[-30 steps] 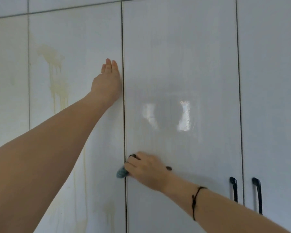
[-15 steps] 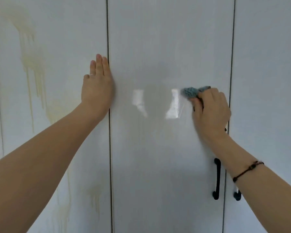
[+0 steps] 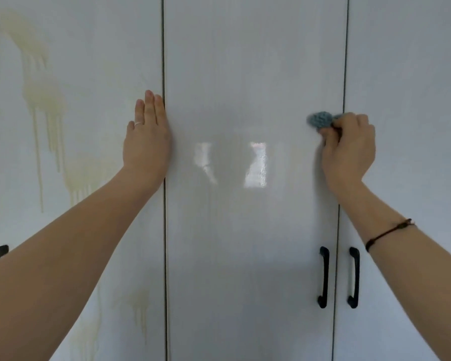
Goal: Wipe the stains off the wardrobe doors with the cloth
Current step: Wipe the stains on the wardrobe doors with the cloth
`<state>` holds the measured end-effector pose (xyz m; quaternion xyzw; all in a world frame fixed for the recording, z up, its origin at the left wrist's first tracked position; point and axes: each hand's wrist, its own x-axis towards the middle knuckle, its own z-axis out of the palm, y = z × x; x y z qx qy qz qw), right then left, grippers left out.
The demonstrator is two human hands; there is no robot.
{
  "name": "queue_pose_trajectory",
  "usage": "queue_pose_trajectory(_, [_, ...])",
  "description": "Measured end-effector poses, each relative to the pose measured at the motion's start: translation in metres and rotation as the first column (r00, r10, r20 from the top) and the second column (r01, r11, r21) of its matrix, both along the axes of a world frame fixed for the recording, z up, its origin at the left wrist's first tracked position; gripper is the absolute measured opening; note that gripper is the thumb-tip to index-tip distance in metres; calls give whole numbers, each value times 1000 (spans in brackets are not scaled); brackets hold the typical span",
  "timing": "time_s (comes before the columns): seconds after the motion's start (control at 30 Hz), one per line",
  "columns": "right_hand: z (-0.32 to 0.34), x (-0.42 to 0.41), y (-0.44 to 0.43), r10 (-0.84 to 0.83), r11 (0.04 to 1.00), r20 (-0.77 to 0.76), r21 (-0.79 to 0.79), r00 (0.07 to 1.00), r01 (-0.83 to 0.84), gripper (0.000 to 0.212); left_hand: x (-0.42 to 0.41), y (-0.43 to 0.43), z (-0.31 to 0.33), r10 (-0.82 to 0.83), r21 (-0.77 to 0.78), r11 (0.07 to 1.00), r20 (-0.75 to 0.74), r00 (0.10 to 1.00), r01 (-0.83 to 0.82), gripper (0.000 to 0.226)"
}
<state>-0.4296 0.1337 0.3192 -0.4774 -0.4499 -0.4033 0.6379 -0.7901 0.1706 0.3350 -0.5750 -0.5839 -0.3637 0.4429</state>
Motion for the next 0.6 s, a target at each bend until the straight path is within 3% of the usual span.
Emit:
queue_pose_trajectory(0.1, [-71, -26, 6, 34, 999, 41, -33, 999, -32, 8, 2, 1, 0, -2, -12, 1000, 24, 1000, 2, 80])
queue_pose_trajectory(0.2, [-154, -34, 2, 54, 994, 278, -105, 959, -26, 14, 6, -3, -2, -28, -13, 1000, 48, 998, 28, 77])
queue_pose_trajectory(0.3, [-167, -17, -10, 62, 978, 445, -204, 893, 34, 13, 5, -9, -7, -40, -36, 999, 32, 999, 41, 77])
queue_pose_trajectory(0.33, [-154, -10, -16, 51, 972, 439, -229, 897, 57, 7, 4, -12, -11, -43, -41, 998, 13, 999, 43, 76])
queue_pose_trajectory(0.4, [-115, 0, -21, 32, 974, 287, -225, 957, 35, 7, 1, -13, -23, -43, -47, 998, -19, 999, 42, 73])
queue_pose_trajectory(0.53, [-44, -23, -8, 67, 997, -76, -38, 995, -70, 25, -15, -10, -60, 5, -70, 997, -102, 995, -12, 73])
queue_pose_trajectory(0.6, [-48, -67, 1, 99, 995, -69, 8, 993, -99, 25, -18, -7, -73, 24, -67, 997, -140, 990, -34, 75])
